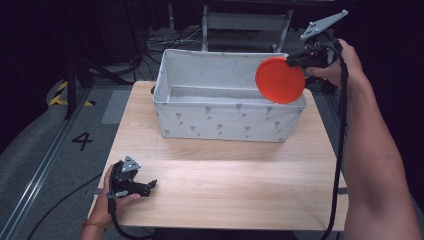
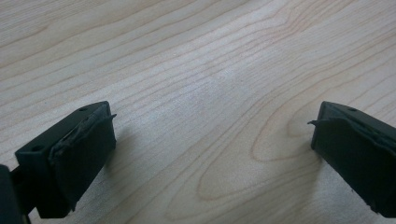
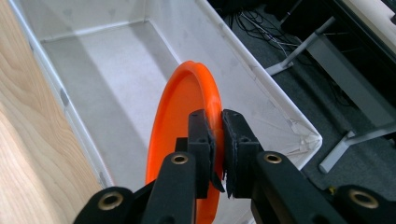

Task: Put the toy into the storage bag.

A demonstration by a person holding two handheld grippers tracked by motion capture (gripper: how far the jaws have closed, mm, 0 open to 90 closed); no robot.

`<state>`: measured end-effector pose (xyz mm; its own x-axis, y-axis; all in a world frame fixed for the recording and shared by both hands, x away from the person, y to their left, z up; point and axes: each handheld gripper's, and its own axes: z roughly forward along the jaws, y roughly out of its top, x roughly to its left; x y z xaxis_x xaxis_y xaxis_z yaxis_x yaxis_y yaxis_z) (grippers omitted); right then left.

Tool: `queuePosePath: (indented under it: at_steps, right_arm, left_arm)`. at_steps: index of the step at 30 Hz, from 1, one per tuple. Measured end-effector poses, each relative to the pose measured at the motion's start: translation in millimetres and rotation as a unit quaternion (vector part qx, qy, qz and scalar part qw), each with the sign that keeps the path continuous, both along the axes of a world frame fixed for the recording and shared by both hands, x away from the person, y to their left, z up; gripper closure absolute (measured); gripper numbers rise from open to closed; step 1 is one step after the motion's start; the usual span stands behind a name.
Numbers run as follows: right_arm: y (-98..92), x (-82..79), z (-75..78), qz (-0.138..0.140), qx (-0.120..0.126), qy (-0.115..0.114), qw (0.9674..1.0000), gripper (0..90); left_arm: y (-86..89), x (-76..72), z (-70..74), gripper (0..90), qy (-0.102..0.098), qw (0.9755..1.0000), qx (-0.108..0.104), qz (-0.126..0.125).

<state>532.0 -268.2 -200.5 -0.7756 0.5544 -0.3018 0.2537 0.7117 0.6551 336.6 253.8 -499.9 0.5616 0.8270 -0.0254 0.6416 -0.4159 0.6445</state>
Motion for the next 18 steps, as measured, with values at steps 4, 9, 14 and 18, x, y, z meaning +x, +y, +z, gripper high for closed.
queuePosePath:
  at_steps: [4, 9, 14, 18]
  right_arm:
    - [5.0, 2.8, -8.9, 0.016, -0.01, 0.007, 0.9998, 82.5]
    - [9.6, 5.3, -17.6, 0.044, -0.023, 0.016, 0.9986, 82.5]
    - [14.3, 6.2, -30.7, 0.07, -0.05, 0.034, 0.9957, 82.5]
    - [18.1, 5.2, -40.8, 0.093, -0.07, 0.05, 0.992, 82.4]
  left_arm:
    - [0.0, 0.0, 0.0, 0.1, 0.0, 1.0, 0.0, 0.0]
    - [0.0, 0.0, -0.1, 0.1, 0.0, 1.0, 0.0, 0.0]
    - [0.1, 0.0, 0.0, 0.1, 0.0, 1.0, 0.0, 0.0]
    - [0.1, 0.0, 0.0, 0.1, 0.0, 1.0, 0.001, 0.0]
